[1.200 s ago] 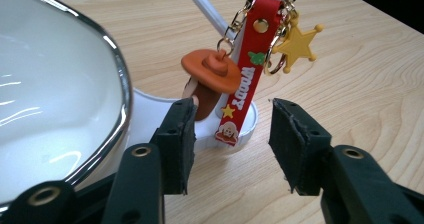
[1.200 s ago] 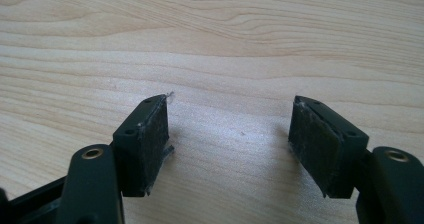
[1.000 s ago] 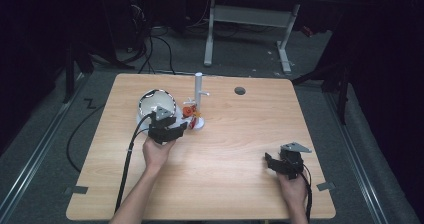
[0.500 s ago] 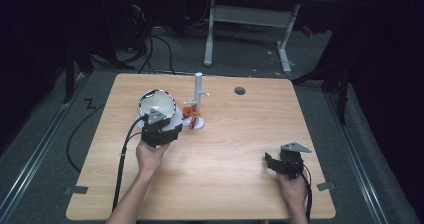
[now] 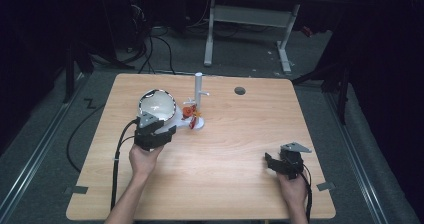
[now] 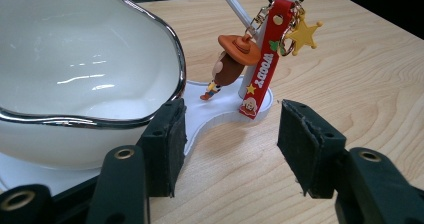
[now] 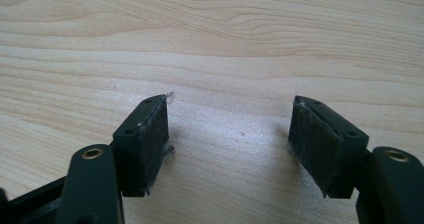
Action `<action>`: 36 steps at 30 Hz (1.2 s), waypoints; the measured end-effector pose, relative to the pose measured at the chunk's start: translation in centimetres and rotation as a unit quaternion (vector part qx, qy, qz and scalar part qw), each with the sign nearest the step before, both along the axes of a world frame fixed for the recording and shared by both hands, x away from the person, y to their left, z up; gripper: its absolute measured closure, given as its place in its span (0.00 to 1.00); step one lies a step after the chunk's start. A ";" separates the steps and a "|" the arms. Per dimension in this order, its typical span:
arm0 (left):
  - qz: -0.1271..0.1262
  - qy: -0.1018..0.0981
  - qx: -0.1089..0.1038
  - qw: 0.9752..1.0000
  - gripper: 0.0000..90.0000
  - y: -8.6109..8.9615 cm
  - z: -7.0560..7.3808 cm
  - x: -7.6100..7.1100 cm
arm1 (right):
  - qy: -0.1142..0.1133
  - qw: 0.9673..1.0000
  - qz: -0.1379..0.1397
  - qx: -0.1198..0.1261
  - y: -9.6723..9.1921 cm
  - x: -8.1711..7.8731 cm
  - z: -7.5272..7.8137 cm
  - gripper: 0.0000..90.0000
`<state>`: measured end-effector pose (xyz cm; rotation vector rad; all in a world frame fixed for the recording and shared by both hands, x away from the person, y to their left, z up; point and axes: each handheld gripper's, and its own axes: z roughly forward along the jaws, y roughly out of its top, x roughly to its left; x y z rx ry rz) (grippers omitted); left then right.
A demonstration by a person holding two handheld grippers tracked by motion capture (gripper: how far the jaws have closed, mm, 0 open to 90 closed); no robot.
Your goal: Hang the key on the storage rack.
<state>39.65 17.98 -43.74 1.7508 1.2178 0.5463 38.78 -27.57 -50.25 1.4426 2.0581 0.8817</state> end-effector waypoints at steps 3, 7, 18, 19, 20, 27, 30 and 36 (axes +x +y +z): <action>0.001 0.000 -0.004 1.000 0.50 0.3 0.0 -0.3 | 0.000 1.000 0.000 0.000 0.0 0.0 0.0 0.36; 0.001 -0.003 -0.007 1.000 0.50 0.5 0.1 -0.7 | 0.000 1.000 0.000 0.000 0.0 0.0 0.0 0.36; 0.005 -0.007 -0.018 1.000 0.50 1.4 0.2 -1.6 | 0.000 1.000 0.000 0.000 0.0 0.0 0.0 0.36; 0.005 -0.008 -0.018 1.000 0.50 1.5 0.2 -1.7 | 0.000 1.000 0.000 0.000 0.0 0.0 0.0 0.36; 0.005 -0.009 -0.018 1.000 0.50 1.5 0.2 -1.8 | 0.000 1.000 0.000 0.000 0.0 0.0 0.0 0.36; 0.008 -0.013 -0.020 1.000 0.50 1.9 0.3 -2.3 | 0.000 1.000 0.000 0.000 0.0 0.0 0.0 0.36; 0.011 -0.012 -0.024 1.000 0.50 2.1 0.2 -2.5 | 0.000 1.000 0.000 0.000 0.0 0.0 0.0 0.36; 0.015 -0.011 -0.027 0.999 0.49 2.5 0.0 -2.9 | 0.000 1.000 0.000 0.000 0.0 0.0 0.0 0.36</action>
